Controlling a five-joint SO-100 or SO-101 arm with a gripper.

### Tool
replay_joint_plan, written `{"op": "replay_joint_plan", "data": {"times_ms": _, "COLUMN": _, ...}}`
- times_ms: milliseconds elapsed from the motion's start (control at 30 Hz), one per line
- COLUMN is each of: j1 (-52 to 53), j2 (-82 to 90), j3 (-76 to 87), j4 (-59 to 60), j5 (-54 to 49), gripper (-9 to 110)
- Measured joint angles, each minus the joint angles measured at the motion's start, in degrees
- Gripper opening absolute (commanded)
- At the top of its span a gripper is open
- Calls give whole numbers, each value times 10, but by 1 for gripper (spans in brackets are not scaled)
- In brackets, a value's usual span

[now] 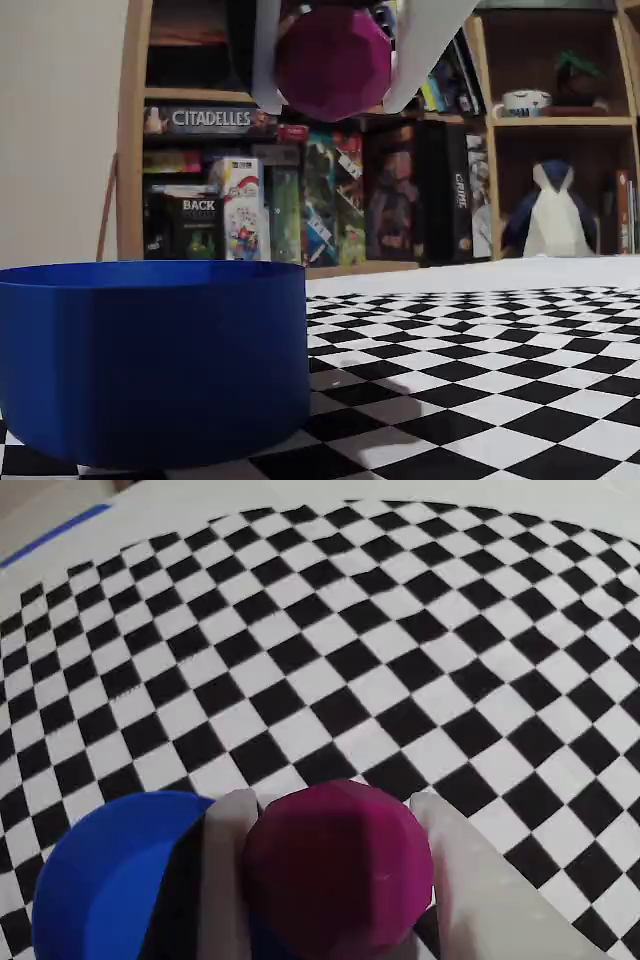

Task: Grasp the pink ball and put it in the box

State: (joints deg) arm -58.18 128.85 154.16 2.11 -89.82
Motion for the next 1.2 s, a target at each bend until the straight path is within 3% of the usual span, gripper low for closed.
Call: {"op": "replay_joint_plan", "data": {"times_ms": 1200, "j1": -97, "j2": 107, "j3": 81, "j4": 1, "j5": 0, "gripper": 0}}
